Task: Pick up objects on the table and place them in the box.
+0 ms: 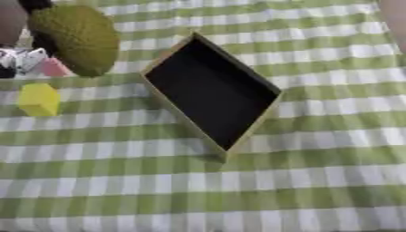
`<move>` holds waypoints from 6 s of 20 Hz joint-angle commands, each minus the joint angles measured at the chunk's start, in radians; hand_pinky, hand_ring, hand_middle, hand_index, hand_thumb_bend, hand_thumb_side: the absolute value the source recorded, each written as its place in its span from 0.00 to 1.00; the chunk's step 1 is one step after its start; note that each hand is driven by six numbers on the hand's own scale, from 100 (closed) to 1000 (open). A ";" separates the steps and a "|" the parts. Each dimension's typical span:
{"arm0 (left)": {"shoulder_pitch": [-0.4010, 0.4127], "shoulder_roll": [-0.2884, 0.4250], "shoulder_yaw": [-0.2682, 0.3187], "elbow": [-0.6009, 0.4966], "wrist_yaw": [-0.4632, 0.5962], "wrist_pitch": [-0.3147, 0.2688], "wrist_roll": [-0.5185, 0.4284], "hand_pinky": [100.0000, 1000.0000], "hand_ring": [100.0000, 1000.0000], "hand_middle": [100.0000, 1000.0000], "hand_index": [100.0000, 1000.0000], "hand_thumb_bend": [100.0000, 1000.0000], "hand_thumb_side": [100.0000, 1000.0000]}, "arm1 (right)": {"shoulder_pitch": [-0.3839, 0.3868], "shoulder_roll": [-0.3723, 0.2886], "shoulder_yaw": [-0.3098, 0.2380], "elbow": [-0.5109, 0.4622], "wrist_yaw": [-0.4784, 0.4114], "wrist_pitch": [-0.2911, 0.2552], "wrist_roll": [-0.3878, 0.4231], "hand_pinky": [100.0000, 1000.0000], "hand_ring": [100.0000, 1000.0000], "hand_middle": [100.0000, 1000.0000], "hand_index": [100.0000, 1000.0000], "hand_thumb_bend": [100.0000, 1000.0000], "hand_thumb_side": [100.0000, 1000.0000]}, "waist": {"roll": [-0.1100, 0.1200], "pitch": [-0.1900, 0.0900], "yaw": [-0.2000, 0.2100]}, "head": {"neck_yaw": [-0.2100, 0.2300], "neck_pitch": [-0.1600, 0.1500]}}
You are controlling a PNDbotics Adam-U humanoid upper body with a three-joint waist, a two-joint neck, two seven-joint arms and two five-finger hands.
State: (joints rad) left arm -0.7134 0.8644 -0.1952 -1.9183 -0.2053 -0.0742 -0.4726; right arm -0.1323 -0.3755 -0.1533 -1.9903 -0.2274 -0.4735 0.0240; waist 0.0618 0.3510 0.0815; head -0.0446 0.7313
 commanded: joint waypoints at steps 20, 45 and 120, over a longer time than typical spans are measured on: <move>-0.309 -0.376 -0.155 0.299 -0.111 -0.046 -0.130 0.55 0.45 0.41 0.53 0.00 0.00 | -0.044 -0.030 -0.030 -0.010 -0.034 -0.008 -0.053 0.90 0.99 0.53 0.86 0.00 0.58 | 0.004 -0.033 -0.053 | 0.025 -0.011; -0.235 -0.615 -0.247 0.494 -0.360 -0.083 -0.061 0.61 0.53 0.49 0.65 0.00 0.00 | -0.057 -0.014 -0.037 -0.010 -0.027 0.015 -0.102 0.90 1.00 0.52 0.86 0.00 0.59 | 0.004 -0.029 -0.069 | 0.042 -0.022; 0.265 0.149 0.084 0.399 -0.236 -0.059 -0.088 0.88 0.87 0.81 0.92 0.52 0.05 | -0.028 -0.009 -0.035 -0.010 0.023 0.029 -0.092 0.91 1.00 0.51 0.86 0.00 0.58 | 0.012 -0.001 0.001 | 0.007 -0.037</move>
State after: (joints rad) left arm -0.4413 0.9884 -0.1188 -1.5299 -0.4266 -0.1270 -0.5609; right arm -0.1504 -0.3767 -0.1841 -1.9903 -0.2133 -0.4438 -0.0736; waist 0.0783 0.3537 0.0814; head -0.0405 0.7096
